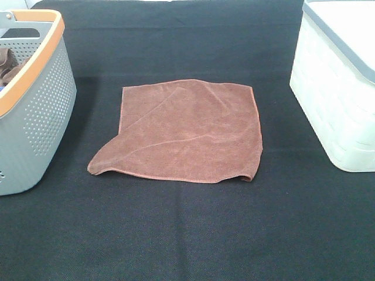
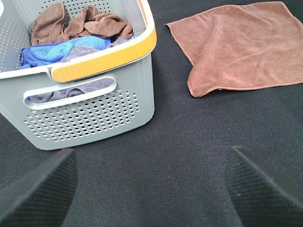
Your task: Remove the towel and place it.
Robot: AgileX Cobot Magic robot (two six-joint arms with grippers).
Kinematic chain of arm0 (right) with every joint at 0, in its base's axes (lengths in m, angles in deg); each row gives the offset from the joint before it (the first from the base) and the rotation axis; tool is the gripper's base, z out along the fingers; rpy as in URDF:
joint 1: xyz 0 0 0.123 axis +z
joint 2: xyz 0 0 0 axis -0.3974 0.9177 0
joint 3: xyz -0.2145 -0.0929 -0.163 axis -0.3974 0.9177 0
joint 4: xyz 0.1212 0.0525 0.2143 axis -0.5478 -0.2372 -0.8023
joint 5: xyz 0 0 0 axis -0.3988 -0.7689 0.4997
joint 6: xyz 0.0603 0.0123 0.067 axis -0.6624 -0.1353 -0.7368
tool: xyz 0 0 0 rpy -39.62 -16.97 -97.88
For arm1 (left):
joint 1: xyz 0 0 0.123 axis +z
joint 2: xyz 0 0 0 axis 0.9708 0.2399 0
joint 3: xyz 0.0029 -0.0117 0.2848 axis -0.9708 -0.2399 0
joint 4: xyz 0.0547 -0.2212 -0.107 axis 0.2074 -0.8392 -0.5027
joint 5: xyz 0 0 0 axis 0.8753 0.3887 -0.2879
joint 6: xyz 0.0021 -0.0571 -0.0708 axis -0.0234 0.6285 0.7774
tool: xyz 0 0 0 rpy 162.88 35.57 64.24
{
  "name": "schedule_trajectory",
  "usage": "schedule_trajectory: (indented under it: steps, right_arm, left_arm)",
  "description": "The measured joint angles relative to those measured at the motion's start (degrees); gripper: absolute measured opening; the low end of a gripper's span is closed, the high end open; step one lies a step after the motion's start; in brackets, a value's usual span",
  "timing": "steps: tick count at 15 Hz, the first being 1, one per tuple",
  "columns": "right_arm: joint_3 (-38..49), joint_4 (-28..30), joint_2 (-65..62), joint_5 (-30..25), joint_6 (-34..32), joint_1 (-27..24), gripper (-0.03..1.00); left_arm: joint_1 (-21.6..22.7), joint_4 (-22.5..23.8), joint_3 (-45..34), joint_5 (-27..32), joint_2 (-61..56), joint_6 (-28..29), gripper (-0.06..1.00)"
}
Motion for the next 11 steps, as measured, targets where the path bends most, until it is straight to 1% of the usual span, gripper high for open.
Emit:
schedule_trajectory:
  steps: [11]
  right_arm:
    - [0.0, -0.1, -0.1, 0.0, 0.0, -0.1, 0.77]
  left_arm:
    - [0.0, 0.0, 0.0, 0.0, 0.0, -0.1, 0.81]
